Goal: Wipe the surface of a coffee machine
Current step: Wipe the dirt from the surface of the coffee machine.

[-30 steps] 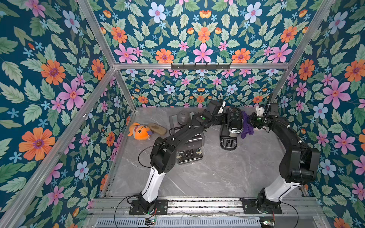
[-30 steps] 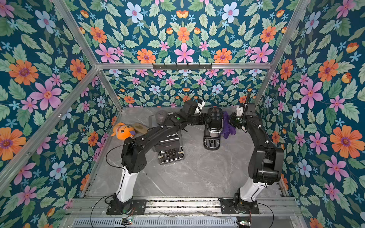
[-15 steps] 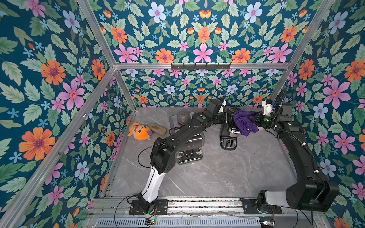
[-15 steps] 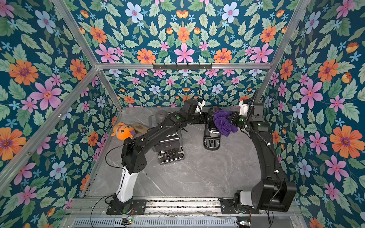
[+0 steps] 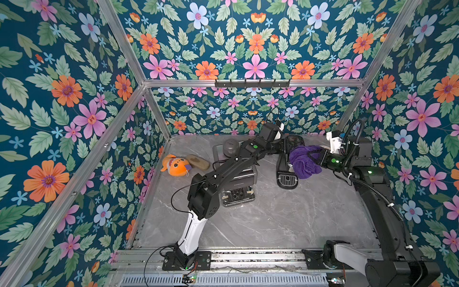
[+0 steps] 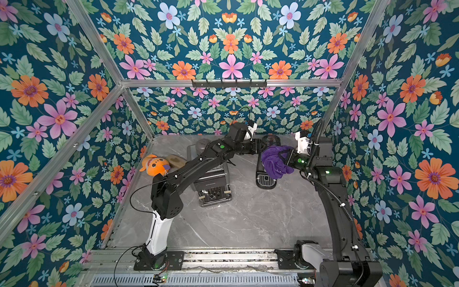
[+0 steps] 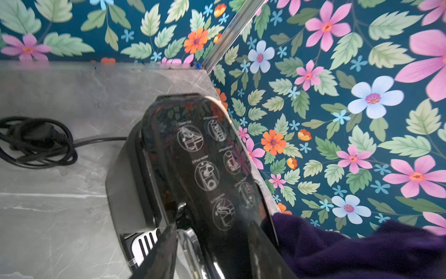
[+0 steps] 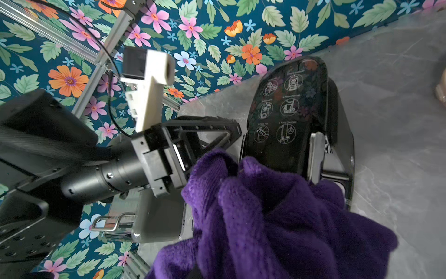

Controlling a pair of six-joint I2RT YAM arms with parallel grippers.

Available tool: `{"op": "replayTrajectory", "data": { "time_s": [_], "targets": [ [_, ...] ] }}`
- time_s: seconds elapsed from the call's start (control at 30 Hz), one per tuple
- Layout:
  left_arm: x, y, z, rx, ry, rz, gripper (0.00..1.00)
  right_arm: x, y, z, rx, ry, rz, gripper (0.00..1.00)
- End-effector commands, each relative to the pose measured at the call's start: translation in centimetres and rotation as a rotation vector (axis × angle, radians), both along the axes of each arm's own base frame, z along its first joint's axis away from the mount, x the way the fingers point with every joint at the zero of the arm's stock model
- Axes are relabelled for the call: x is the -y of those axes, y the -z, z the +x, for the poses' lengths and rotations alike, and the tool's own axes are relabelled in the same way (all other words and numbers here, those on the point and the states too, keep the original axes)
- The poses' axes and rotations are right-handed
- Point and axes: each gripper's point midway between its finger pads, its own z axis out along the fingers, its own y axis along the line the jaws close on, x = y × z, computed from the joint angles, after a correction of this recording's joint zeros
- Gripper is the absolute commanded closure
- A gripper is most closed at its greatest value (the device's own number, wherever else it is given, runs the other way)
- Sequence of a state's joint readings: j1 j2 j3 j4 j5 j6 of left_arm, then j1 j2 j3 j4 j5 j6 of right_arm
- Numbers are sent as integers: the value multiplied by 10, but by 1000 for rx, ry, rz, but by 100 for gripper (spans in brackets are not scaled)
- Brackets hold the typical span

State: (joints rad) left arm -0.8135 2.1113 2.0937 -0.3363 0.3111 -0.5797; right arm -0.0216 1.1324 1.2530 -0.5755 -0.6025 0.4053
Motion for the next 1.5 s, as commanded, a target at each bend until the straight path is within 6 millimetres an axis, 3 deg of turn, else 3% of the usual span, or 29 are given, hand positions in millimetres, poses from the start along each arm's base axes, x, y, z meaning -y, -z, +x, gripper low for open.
{"op": "replayTrajectory", "data": {
  "time_s": [0.0, 0.13, 0.27, 0.7, 0.83, 0.9, 1.1, 1.33, 1.47],
  "targets": [
    [-8, -19, 4, 54, -26, -7, 51, -11, -10, -4, 28, -52, 2, 100],
    [-22, -32, 7, 93, -59, 5, 51, -24, -20, 5, 53, -83, -7, 100],
    [-39, -38, 9, 122, -102, 24, 51, -38, -21, 25, 59, -117, -7, 100],
    [-80, -35, 7, 135, -183, 74, 51, -37, -10, 130, 52, -68, -88, 100],
    [-85, -37, 6, 143, -191, 77, 51, -34, 10, 160, 11, -56, -112, 100],
    [-87, -38, 6, 145, -192, 77, 51, -39, 15, 164, -19, -82, -96, 100],
    [-89, -36, 6, 149, -198, 79, 51, -52, 29, 136, -90, -133, -45, 100],
    [-82, -30, 7, 138, -175, 71, 51, -58, 41, 59, -132, -153, -16, 100],
    [-78, -29, 9, 134, -164, 67, 51, -55, 50, 30, -150, -141, -3, 100]
  ]
}}
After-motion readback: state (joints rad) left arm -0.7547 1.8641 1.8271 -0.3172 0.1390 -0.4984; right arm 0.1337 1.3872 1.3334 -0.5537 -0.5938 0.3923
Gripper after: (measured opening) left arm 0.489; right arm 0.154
